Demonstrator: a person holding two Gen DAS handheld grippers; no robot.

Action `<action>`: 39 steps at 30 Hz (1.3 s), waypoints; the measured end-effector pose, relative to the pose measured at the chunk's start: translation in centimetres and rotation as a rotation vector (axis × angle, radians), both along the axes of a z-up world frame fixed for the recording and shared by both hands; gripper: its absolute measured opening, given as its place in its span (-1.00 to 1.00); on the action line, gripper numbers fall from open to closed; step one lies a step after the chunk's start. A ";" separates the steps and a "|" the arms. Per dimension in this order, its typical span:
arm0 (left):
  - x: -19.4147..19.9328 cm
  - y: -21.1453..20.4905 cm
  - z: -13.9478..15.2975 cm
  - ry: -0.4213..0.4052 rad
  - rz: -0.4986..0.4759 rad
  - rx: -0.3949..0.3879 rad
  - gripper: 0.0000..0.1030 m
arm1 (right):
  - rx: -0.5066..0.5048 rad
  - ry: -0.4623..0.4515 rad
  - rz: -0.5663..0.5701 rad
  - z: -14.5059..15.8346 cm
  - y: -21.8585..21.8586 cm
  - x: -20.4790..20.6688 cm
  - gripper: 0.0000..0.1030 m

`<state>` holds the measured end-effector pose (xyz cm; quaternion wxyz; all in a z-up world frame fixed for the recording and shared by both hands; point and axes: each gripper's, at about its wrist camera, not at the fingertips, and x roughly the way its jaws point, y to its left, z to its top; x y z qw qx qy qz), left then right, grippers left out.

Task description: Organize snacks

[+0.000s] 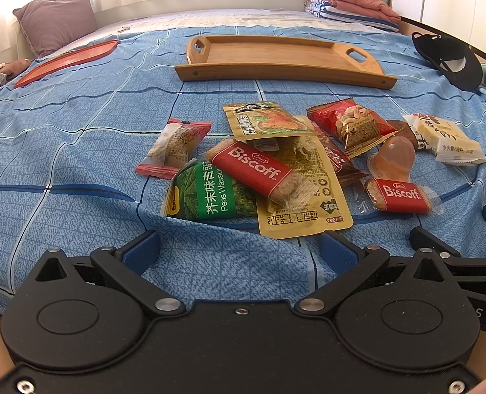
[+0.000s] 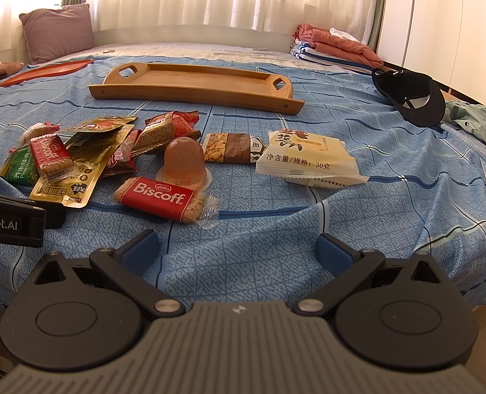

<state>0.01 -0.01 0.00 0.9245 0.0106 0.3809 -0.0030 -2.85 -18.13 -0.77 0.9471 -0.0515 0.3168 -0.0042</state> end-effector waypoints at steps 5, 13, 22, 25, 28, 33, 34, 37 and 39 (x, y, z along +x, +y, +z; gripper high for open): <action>0.0 0.0 0.0 0.000 0.000 0.000 1.00 | 0.000 0.000 0.000 0.0 0.0 0.0 1.00; 0.0 0.0 0.0 0.000 0.000 0.000 1.00 | 0.000 -0.001 0.000 0.0 0.0 0.0 1.00; 0.0 0.0 0.0 -0.001 0.000 0.001 1.00 | 0.000 -0.001 0.000 0.0 0.0 0.0 1.00; 0.0 0.0 0.0 0.000 0.000 0.001 1.00 | -0.001 -0.001 0.000 0.0 0.0 0.0 1.00; 0.0 0.0 0.0 -0.001 0.000 0.001 1.00 | -0.001 -0.001 0.000 0.0 0.1 -0.1 1.00; 0.0 0.0 0.0 -0.002 -0.003 0.002 1.00 | -0.002 -0.001 -0.001 0.0 0.0 -0.1 1.00; 0.0 0.0 0.0 -0.002 -0.004 0.001 1.00 | -0.001 0.000 -0.003 0.1 0.0 -0.1 1.00; 0.1 0.1 0.0 -0.001 -0.011 -0.002 1.00 | 0.001 0.000 -0.005 0.1 -0.1 -0.2 1.00; 0.0 0.1 0.0 -0.004 -0.017 -0.002 1.00 | 0.005 -0.002 -0.005 0.0 0.0 -0.1 1.00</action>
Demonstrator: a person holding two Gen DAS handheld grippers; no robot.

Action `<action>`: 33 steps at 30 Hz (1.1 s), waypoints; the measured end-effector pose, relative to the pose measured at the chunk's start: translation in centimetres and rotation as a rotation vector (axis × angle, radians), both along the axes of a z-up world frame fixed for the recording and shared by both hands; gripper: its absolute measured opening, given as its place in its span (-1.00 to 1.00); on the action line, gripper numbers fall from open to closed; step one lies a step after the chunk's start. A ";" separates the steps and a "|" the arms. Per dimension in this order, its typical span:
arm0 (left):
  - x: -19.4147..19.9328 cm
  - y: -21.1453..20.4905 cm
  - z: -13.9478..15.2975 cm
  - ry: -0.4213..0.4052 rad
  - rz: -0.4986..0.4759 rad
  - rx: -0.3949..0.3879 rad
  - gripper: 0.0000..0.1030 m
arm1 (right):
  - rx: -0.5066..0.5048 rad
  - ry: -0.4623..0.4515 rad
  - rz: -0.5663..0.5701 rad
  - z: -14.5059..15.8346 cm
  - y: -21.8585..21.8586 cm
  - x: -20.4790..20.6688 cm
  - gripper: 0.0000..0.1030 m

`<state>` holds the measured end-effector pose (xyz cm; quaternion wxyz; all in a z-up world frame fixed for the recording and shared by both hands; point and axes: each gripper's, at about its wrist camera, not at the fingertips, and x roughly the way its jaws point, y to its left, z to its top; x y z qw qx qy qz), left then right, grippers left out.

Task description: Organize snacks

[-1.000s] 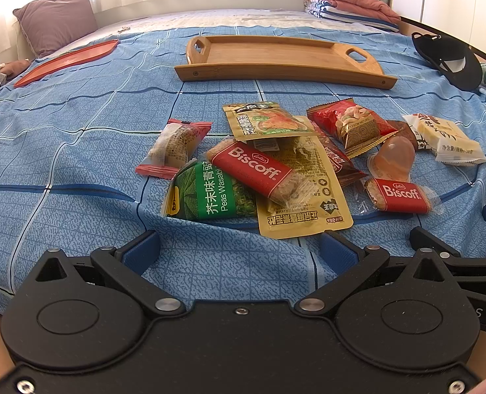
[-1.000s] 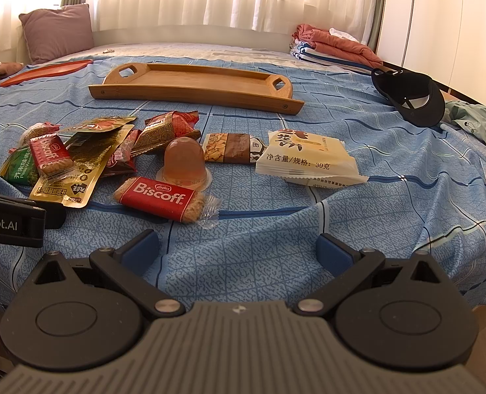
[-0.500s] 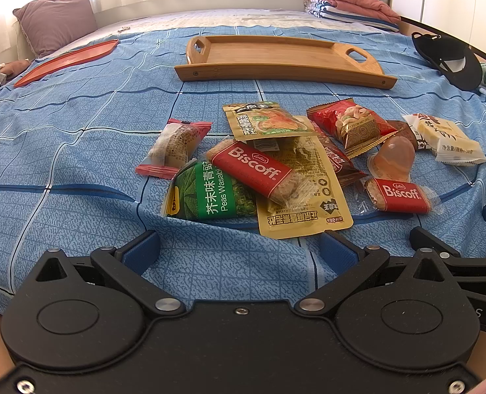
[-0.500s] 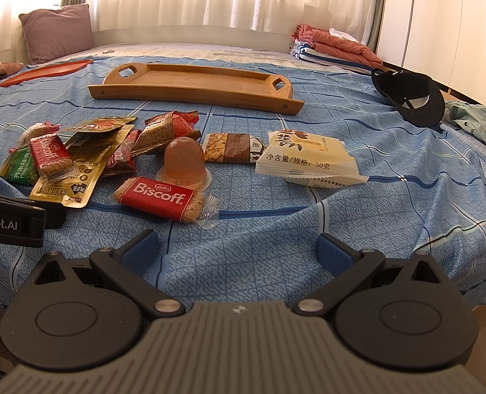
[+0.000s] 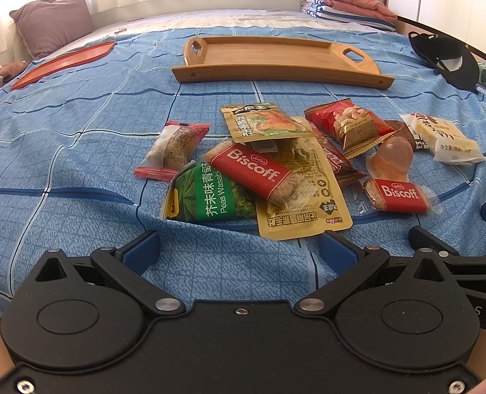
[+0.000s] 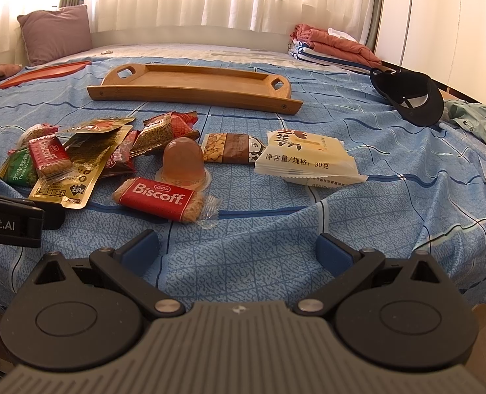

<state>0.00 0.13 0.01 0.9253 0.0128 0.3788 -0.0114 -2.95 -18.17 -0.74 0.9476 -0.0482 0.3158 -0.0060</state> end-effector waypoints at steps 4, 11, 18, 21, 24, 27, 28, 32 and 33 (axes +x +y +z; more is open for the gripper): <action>0.0 0.3 0.1 -0.009 -0.011 -0.005 1.00 | 0.002 -0.008 -0.002 -0.3 0.0 0.1 1.00; -0.5 0.2 0.0 -0.031 -0.013 0.006 1.00 | 0.001 -0.036 -0.052 -0.2 0.3 -0.5 1.00; -0.6 0.8 0.8 -0.025 0.010 -0.005 1.00 | 0.067 -0.019 -0.011 0.9 -0.4 -0.5 1.00; -0.8 1.3 1.5 -0.040 0.011 -0.005 1.00 | 0.088 -0.039 0.027 1.4 -0.2 -0.8 0.96; -1.3 1.7 2.6 -0.083 0.010 -0.007 0.98 | 0.136 -0.059 0.051 2.0 0.2 -0.7 0.93; -1.6 1.9 3.6 -0.131 0.012 -0.014 0.89 | 0.171 -0.072 0.067 2.4 0.6 -0.3 0.84; -1.6 1.9 3.9 -0.140 0.011 -0.016 0.88 | 0.171 -0.070 0.073 2.4 0.8 0.0 0.78; -1.4 2.1 4.5 -0.157 -0.004 -0.016 0.78 | 0.164 -0.069 0.092 2.0 1.8 1.0 0.71; -1.3 2.1 4.5 -0.157 -0.010 -0.014 0.78 | 0.159 -0.067 0.095 1.9 2.0 1.2 0.71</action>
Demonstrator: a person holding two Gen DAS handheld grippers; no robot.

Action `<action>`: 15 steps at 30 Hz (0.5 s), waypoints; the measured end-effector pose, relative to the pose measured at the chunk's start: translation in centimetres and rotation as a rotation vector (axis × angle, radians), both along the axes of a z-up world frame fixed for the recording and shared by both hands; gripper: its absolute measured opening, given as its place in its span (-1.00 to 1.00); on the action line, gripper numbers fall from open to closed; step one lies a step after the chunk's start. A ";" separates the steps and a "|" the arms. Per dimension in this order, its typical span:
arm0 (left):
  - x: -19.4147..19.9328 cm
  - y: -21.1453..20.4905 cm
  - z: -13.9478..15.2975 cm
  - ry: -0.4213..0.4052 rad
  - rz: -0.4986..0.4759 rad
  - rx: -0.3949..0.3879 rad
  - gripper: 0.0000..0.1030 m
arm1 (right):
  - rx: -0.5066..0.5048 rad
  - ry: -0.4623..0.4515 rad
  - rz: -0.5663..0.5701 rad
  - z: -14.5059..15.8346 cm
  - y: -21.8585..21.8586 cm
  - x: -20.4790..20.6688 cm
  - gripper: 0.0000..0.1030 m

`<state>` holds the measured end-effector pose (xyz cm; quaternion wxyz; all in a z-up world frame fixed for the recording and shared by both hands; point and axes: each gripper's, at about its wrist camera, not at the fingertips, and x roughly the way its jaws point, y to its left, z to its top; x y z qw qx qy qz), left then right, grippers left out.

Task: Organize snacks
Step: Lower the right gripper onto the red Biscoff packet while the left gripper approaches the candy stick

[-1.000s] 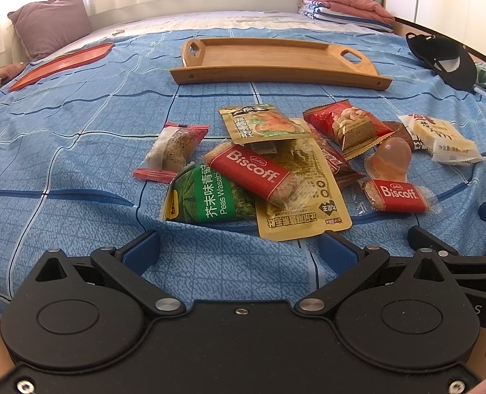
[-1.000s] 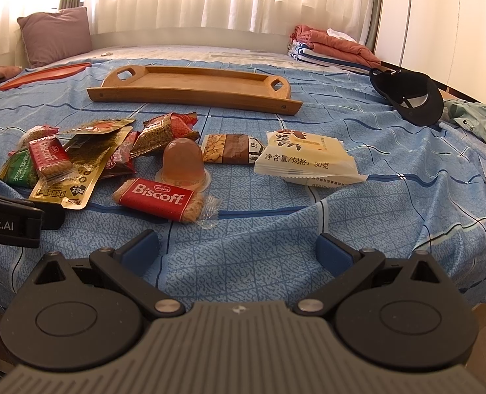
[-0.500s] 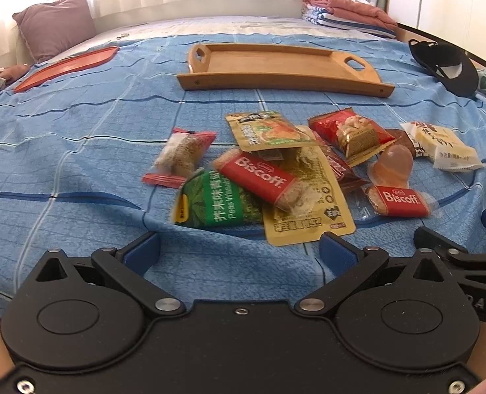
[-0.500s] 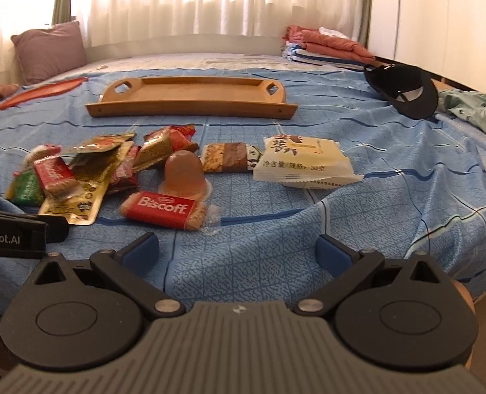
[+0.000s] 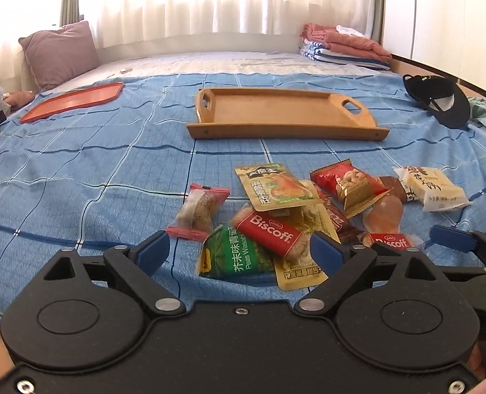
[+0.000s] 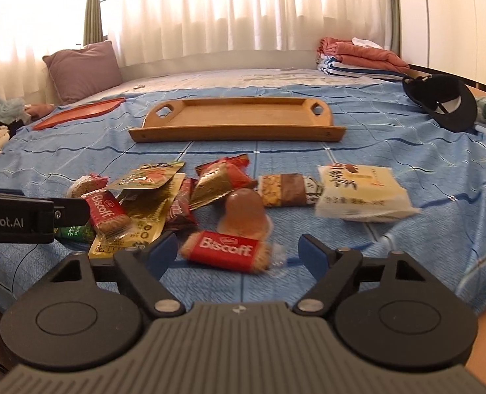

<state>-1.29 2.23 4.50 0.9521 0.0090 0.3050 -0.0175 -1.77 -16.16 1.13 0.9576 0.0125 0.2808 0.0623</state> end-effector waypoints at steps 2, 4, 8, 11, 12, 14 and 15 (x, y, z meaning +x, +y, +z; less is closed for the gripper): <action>0.1 -0.1 -0.2 0.004 -0.014 0.001 0.77 | -0.011 0.002 0.010 -0.3 0.5 0.4 0.70; 0.3 -0.3 -0.5 0.013 -0.030 0.002 0.70 | -0.029 0.007 0.015 -0.7 1.0 0.7 0.70; 0.7 -0.8 -0.9 0.021 -0.060 0.017 0.63 | -0.039 0.020 0.017 -1.3 1.4 0.9 0.53; 1.1 -1.3 -1.0 0.003 -0.078 0.052 0.63 | -0.033 0.017 0.035 -1.2 1.2 0.8 0.41; 1.2 -1.5 -1.0 -0.004 -0.085 0.065 0.63 | -0.030 0.014 0.044 -1.1 1.1 0.7 0.38; 1.5 -1.9 -1.1 -0.022 -0.100 0.094 0.63 | -0.029 0.002 0.057 -0.8 1.0 0.4 0.29; 1.7 -2.1 -1.2 -0.025 -0.111 0.108 0.63 | -0.028 0.000 0.061 -0.6 0.9 0.2 0.25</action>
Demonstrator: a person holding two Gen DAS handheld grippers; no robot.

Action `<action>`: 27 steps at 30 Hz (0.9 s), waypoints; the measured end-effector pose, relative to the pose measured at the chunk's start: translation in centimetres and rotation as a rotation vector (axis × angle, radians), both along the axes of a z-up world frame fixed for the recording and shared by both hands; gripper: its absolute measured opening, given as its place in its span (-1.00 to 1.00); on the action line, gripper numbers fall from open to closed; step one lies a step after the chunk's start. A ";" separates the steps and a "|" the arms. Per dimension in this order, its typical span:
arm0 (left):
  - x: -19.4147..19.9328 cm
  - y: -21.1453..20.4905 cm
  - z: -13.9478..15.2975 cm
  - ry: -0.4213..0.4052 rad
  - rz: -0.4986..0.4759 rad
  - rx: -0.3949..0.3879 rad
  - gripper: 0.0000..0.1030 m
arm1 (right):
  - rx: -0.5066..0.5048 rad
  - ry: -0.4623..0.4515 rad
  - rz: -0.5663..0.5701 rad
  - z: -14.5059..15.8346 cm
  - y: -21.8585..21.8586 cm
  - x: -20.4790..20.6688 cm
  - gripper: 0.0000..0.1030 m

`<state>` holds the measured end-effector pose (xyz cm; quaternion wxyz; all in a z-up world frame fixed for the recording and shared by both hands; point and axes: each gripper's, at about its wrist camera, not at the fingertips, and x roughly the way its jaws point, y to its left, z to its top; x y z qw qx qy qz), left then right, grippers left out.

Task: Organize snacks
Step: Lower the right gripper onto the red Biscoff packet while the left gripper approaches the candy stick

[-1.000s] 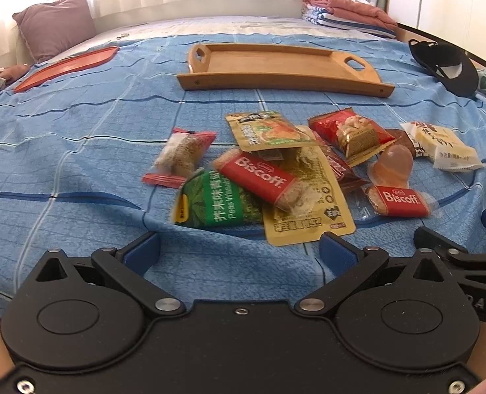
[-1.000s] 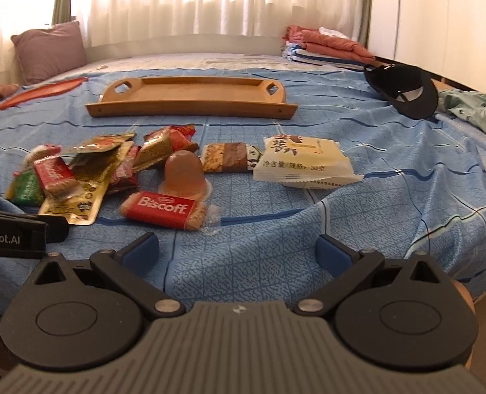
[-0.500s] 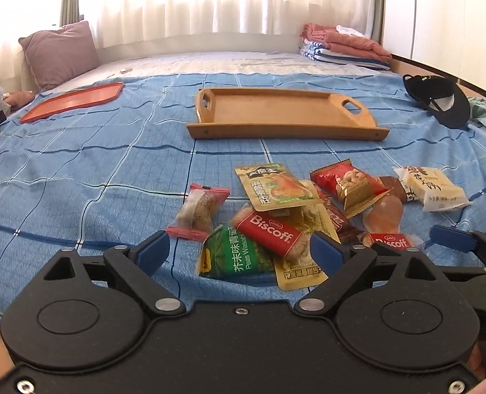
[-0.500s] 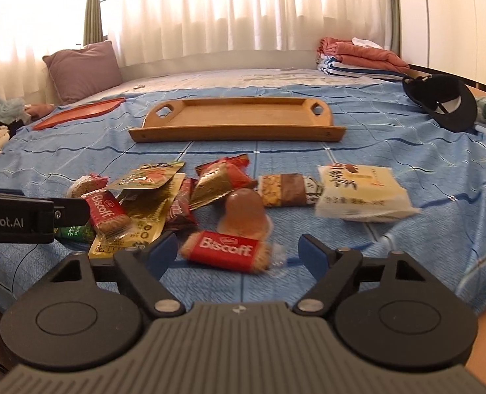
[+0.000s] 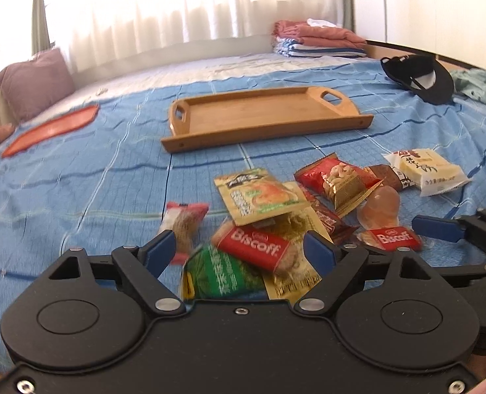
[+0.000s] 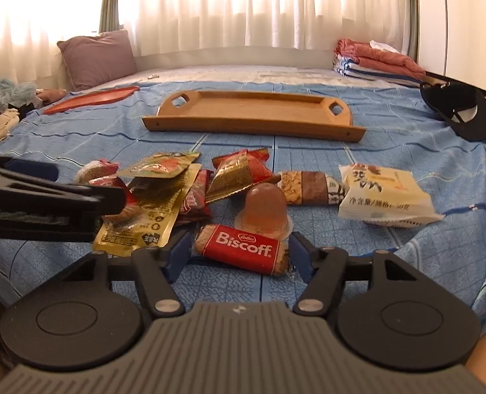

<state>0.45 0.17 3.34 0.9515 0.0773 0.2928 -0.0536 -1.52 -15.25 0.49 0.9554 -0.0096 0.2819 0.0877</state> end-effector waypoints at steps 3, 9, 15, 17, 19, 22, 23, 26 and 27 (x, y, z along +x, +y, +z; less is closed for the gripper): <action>0.7 -0.4 -0.5 0.004 -0.029 0.034 0.63 | 0.008 -0.011 0.007 0.5 -0.4 -0.3 -0.01; 1.2 -1.3 -1.3 0.010 -0.097 0.070 0.63 | -0.011 0.004 -0.039 0.4 -1.3 -0.2 0.13; 1.5 -1.4 -1.8 0.035 -0.111 0.052 0.53 | 0.000 0.036 -0.074 -0.4 -2.5 0.4 0.86; 1.6 -1.3 -1.7 0.039 -0.110 0.043 0.53 | 0.009 0.042 -0.088 -0.7 -2.9 0.6 0.94; 1.7 -1.2 -1.7 0.037 -0.109 0.050 0.53 | 0.001 0.041 -0.085 -0.8 -2.8 0.7 0.95; 1.7 -0.9 -1.6 0.037 -0.109 0.048 0.53 | 0.014 0.053 -0.069 -0.9 -2.7 1.0 0.83; 1.8 -0.8 -1.6 0.037 -0.108 0.048 0.53 | 0.014 0.052 -0.062 -0.8 -2.6 1.0 0.74; 1.9 -0.7 -1.5 0.030 -0.105 0.057 0.58 | 0.010 0.039 -0.012 -0.7 -2.2 0.5 0.52; 1.9 -0.6 -1.4 0.026 -0.105 0.061 0.67 | 0.010 0.036 0.008 -0.6 -2.0 0.3 0.51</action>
